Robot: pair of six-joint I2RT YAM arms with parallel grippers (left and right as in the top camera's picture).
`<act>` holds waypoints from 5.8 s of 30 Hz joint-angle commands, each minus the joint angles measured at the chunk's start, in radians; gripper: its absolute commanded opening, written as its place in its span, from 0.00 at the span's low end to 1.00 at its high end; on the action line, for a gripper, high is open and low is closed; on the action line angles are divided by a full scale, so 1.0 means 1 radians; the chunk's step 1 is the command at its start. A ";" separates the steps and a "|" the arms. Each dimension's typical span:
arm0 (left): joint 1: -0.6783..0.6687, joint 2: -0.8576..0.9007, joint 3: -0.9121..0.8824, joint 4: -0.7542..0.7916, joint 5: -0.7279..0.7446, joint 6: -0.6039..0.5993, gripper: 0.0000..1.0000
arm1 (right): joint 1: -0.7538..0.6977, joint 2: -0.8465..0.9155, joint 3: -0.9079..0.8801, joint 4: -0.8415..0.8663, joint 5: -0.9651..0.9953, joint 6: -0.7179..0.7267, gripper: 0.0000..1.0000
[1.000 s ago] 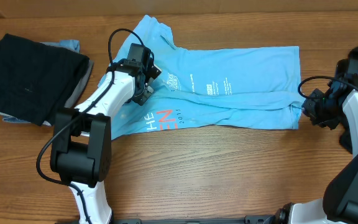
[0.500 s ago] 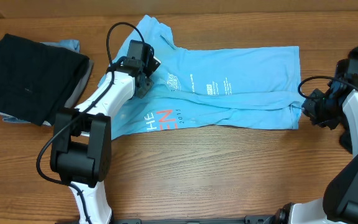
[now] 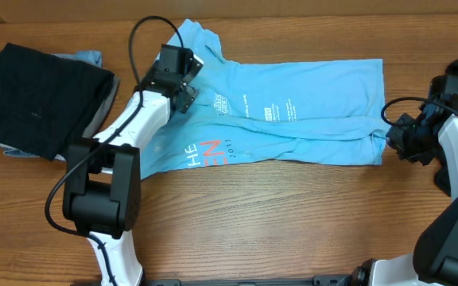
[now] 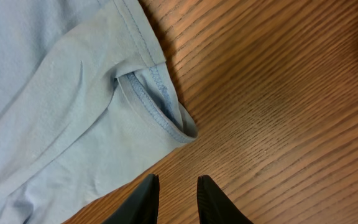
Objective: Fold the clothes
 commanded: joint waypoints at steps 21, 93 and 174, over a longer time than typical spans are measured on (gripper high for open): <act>0.041 0.009 0.118 -0.494 0.300 -0.161 0.04 | -0.002 0.006 0.001 0.012 -0.016 0.001 0.25; 0.013 0.114 0.366 -0.525 0.221 -0.471 0.04 | -0.002 0.006 0.001 0.024 -0.018 0.001 0.25; 0.160 0.233 0.627 -0.752 0.524 -0.739 1.00 | 0.490 0.249 0.001 0.337 -0.028 -1.185 0.30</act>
